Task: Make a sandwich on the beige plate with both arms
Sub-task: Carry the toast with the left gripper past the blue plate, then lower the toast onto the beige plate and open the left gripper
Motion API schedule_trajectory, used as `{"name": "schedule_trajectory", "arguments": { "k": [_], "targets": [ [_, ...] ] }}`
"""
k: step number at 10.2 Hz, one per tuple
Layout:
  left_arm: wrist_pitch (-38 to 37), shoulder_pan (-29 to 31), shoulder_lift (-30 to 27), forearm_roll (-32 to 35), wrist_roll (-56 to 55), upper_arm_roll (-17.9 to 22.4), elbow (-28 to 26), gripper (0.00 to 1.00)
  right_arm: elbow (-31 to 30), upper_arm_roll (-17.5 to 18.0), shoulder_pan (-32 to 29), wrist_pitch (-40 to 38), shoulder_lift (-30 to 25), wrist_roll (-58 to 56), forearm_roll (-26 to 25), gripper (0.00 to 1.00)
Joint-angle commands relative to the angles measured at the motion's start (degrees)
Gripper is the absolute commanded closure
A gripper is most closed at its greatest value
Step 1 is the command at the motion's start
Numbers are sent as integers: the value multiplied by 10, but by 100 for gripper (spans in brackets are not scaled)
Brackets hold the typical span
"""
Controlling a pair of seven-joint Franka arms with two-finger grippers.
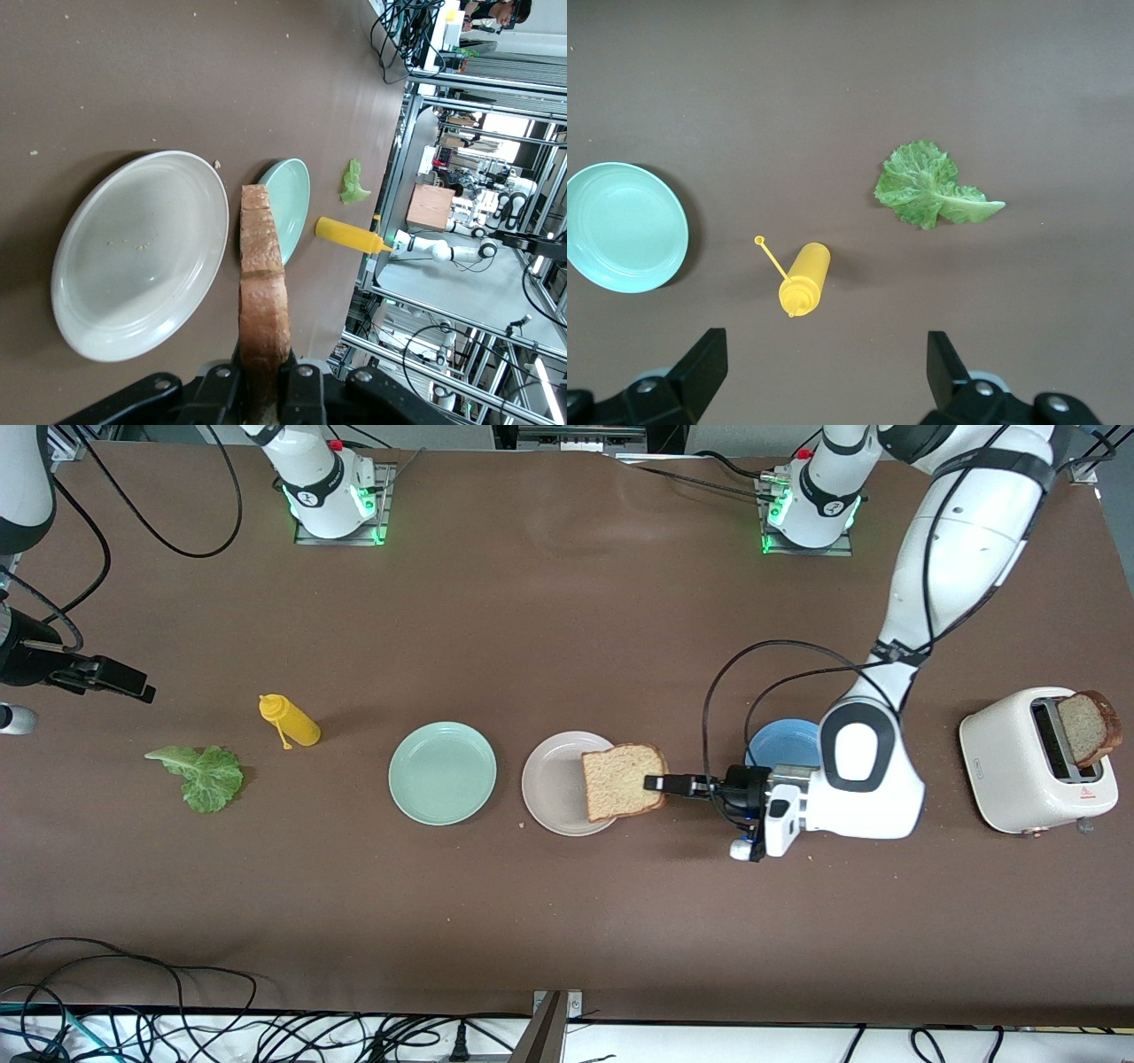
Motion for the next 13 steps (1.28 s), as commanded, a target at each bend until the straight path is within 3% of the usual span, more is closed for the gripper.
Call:
{"name": "schedule_trajectory", "arguments": {
  "k": [1, 12, 13],
  "targets": [
    [53, -36, 31, -26, 33, 6, 20, 100, -1, 1, -1, -4, -5, 2, -6, 0],
    [125, -79, 75, -34, 111, 12, 5, 100, -2, 0, -2, -4, -5, -2, -6, 0],
    [125, -78, 75, -32, 127, 16, 5, 80, -2, 0, -2, -4, -5, -2, -6, 0]
  ]
}}
